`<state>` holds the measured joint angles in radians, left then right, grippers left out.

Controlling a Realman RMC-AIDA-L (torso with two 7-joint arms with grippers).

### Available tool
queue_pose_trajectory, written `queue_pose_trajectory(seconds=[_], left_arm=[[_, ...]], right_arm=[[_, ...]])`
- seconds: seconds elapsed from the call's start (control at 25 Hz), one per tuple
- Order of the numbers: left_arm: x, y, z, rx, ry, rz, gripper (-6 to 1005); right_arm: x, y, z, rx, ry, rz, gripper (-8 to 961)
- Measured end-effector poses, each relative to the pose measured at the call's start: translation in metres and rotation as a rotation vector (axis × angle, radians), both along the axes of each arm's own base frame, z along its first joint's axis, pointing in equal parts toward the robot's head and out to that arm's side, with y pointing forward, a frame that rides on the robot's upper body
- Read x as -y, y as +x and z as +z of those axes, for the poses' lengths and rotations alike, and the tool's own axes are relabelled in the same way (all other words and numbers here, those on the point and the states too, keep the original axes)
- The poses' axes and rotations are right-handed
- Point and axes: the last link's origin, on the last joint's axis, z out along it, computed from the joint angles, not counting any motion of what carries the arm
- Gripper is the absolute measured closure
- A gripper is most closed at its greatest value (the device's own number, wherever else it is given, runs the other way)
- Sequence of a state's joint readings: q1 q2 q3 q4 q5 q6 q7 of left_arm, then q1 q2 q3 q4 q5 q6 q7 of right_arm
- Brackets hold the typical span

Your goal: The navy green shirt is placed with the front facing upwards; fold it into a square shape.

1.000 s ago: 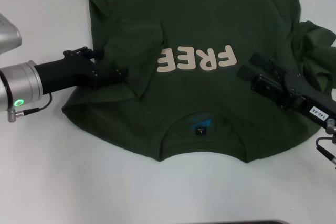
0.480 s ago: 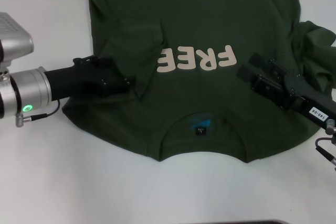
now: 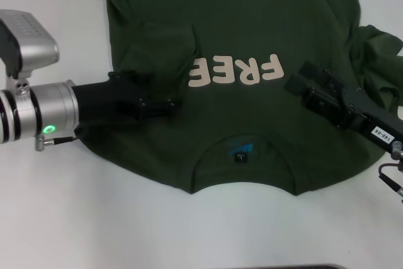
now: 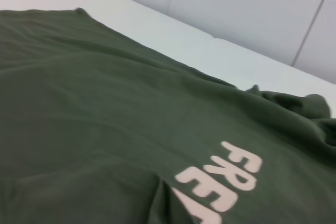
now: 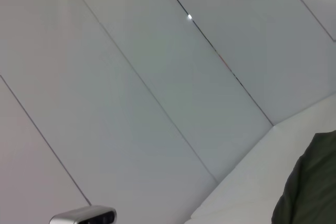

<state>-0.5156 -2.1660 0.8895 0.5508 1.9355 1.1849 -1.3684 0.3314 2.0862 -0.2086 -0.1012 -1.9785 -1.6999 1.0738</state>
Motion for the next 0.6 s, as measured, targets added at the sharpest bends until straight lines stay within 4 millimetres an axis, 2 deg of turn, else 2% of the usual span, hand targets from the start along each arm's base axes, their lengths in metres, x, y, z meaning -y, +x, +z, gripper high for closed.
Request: queue_pose_trajectory(seconds=[0.32, 0.6], left_arm=[[0.008, 0.019, 0.000, 0.093, -0.084, -0.065, 139], [0.006, 0.021, 0.003, 0.106, -0.081, -0.063, 142]], right_arm=[[0.000, 0.000, 0.000, 0.002, 0.003, 0.001, 42], [0.000, 0.000, 0.000, 0.005, 0.005, 0.001, 42]])
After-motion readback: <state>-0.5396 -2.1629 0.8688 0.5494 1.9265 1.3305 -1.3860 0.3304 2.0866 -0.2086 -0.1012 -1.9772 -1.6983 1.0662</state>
